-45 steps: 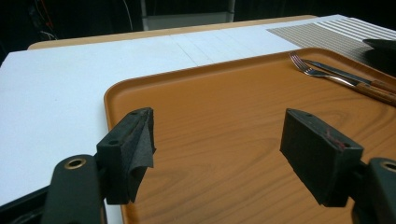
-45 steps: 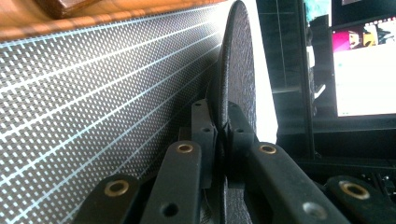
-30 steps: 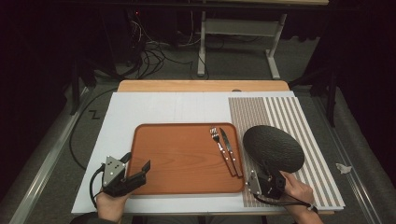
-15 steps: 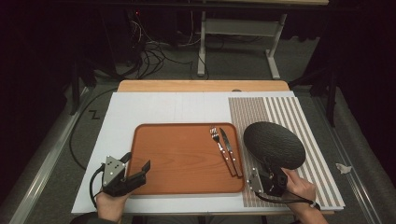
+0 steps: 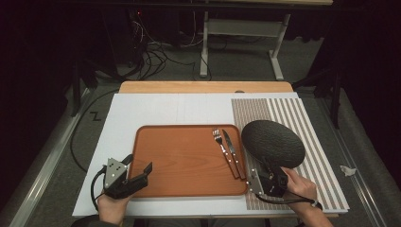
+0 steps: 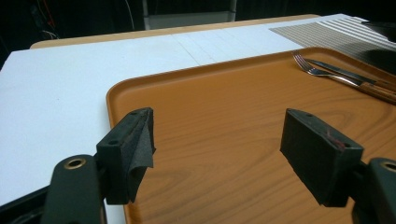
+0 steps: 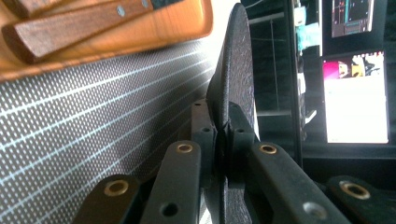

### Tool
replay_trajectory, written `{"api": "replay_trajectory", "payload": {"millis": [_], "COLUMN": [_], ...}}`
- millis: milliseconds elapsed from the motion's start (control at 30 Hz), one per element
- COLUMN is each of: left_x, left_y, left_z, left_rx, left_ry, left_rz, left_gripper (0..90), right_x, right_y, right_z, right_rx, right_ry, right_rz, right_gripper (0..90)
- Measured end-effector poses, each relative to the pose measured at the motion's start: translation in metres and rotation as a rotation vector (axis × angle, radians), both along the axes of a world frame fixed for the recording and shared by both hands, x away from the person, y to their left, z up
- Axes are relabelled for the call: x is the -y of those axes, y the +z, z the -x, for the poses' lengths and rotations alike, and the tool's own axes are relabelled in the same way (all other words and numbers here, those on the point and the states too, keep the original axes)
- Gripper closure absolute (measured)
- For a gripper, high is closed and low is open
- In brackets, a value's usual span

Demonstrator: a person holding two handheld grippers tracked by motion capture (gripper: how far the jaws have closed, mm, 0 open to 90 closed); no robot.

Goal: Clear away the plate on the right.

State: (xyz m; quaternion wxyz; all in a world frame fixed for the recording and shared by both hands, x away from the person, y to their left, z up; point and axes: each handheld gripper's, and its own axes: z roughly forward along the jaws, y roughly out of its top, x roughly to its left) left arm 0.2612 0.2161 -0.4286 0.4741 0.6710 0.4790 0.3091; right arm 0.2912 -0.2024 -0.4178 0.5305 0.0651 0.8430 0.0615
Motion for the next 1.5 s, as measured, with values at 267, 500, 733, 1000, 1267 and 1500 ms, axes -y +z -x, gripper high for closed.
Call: {"api": "replay_trajectory", "payload": {"millis": [267, 500, 733, 1000, 1267, 1500], "left_x": [0.0, -0.001, -0.001, -0.001, -0.002, -0.001], "left_y": [0.0, 0.0, 0.0, 0.0, 0.0, 0.0], "left_z": [0.0, -0.001, -0.001, -0.001, -0.001, -0.001], "left_rx": [-0.002, -0.002, -0.002, -0.001, -0.001, -0.003], "left_ry": [0.004, 0.006, 0.005, 0.007, 0.008, 0.012], "left_rz": [0.001, 0.004, 0.003, 0.002, 0.006, 0.003], "left_gripper": [26.4, 26.3, 26.3, 26.3, 26.3, 26.3], "right_x": [-0.01, -0.02, -0.029, -0.038, -0.047, -0.06], "right_y": [0.004, 0.007, 0.008, 0.011, 0.013, 0.015], "right_z": [0.001, 0.001, 0.002, 0.003, 0.005, 0.008], "right_rx": [0.006, 0.012, 0.011, 0.015, 0.017, 0.021], "right_ry": [0.027, 0.056, 0.085, 0.116, 0.145, 0.193], "right_rz": [-0.004, -0.005, 0.0, 0.001, 0.016, 0.016], "right_gripper": [87.8, 87.8, 87.8, 87.8, 87.8, 87.8]}}
